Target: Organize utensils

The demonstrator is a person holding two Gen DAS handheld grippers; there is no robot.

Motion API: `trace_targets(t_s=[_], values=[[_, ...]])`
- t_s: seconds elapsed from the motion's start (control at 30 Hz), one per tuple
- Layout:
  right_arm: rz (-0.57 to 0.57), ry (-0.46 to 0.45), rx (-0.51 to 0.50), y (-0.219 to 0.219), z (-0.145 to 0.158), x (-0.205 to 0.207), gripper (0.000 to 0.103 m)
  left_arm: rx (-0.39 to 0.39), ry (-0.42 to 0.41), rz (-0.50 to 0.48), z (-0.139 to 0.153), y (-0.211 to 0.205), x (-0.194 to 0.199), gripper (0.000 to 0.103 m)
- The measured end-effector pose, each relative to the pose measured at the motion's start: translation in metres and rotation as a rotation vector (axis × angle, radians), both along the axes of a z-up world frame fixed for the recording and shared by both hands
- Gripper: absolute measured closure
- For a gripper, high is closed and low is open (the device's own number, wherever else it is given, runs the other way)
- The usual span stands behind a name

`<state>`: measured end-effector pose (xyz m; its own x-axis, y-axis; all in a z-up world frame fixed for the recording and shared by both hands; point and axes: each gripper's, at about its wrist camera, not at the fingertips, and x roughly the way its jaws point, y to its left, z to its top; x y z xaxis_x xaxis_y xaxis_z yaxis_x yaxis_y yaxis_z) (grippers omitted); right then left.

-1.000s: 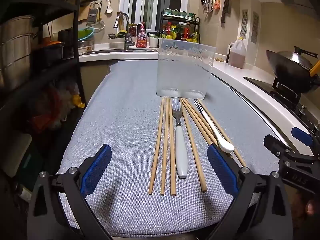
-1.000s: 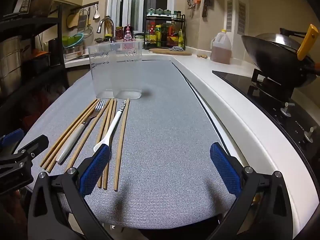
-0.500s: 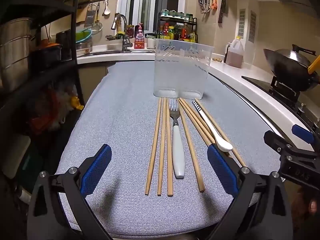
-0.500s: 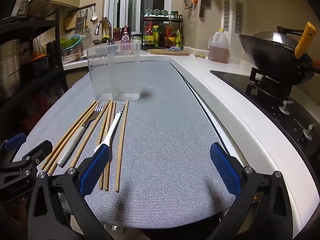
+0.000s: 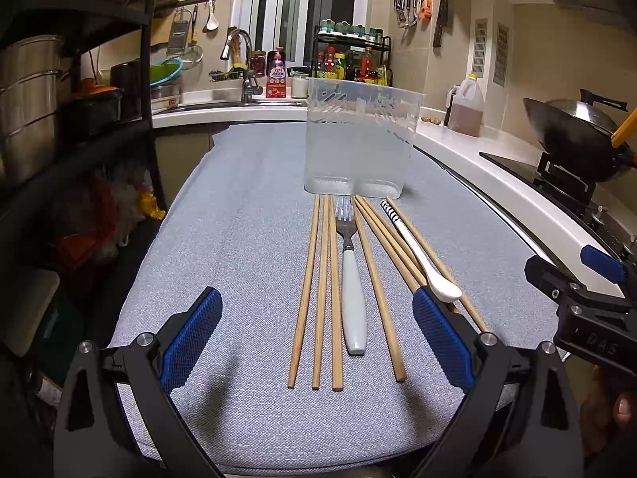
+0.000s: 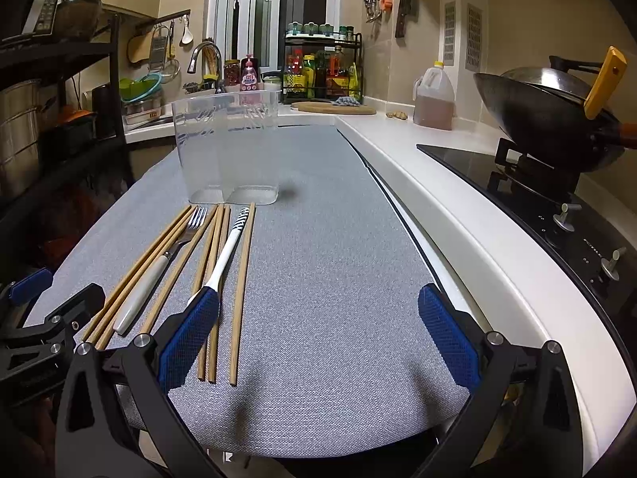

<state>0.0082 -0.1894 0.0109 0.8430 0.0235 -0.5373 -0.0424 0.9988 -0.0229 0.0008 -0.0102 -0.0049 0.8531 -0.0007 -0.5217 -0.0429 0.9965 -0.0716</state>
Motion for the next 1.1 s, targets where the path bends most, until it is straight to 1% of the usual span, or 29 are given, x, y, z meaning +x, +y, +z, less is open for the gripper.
trace_targets(t_s=[0.27, 1.1], values=[[0.001, -0.018, -0.004, 0.0008, 0.0014, -0.0021, 0.005, 0.006, -0.007, -0.006, 0.0012, -0.0024, -0.0005, 0.01], [0.006, -0.022, -0.006, 0.0047, 0.0007, -0.0035, 0.005, 0.009, -0.015, -0.012, 0.0017, -0.0043, 0.0003, 0.01]])
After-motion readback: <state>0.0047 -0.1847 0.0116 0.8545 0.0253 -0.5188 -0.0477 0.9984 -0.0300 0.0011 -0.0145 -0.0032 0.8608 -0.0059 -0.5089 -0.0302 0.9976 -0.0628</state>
